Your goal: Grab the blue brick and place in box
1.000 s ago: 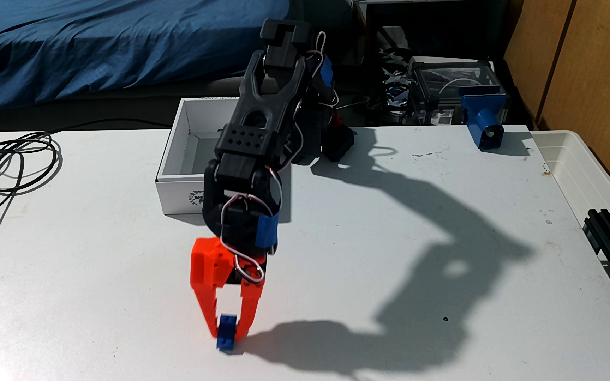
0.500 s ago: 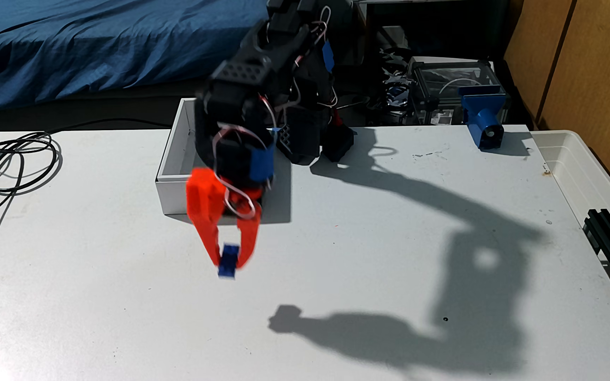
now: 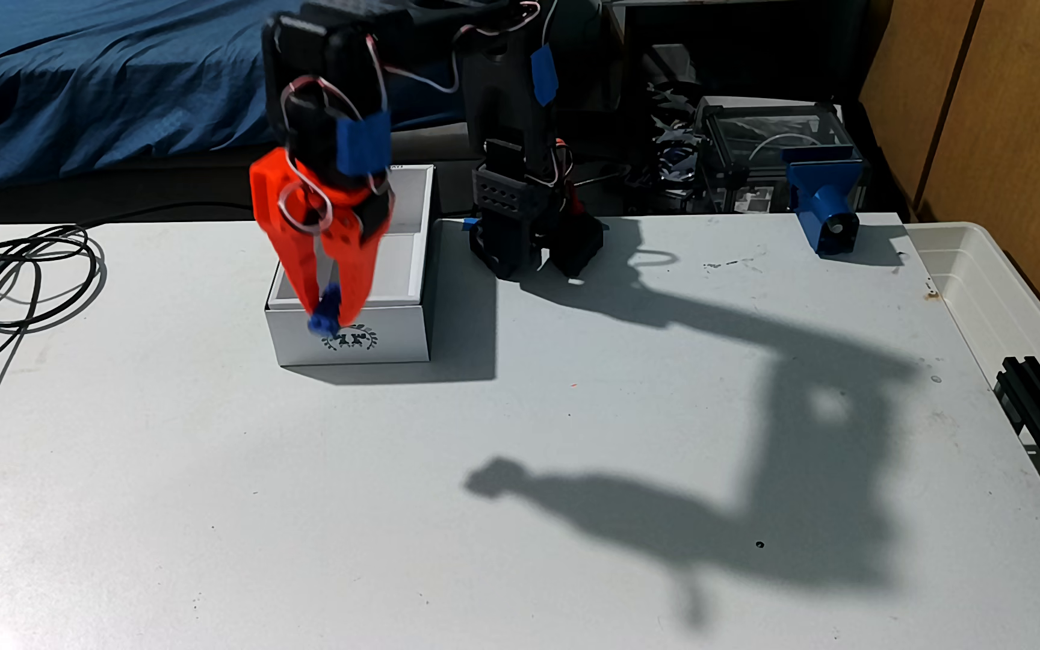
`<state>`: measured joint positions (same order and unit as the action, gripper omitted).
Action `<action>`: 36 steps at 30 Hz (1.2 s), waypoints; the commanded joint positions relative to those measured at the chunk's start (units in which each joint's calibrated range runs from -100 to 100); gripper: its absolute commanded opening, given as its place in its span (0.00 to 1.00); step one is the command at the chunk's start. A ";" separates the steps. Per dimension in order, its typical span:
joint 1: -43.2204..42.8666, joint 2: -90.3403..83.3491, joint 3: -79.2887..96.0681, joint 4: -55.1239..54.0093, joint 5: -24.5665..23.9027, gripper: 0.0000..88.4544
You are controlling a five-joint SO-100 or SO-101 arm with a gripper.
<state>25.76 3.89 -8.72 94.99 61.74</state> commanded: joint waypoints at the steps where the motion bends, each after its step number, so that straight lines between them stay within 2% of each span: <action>1: 3.37 -4.43 -0.16 2.85 0.43 0.01; 25: 20.53 -19.40 25.40 4.14 23.48 0.01; 30: 23.20 -22.19 31.79 3.63 26.74 0.01; 36: 23.95 -24.48 41.19 -4.90 27.53 0.01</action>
<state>49.23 -17.99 29.46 93.41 88.79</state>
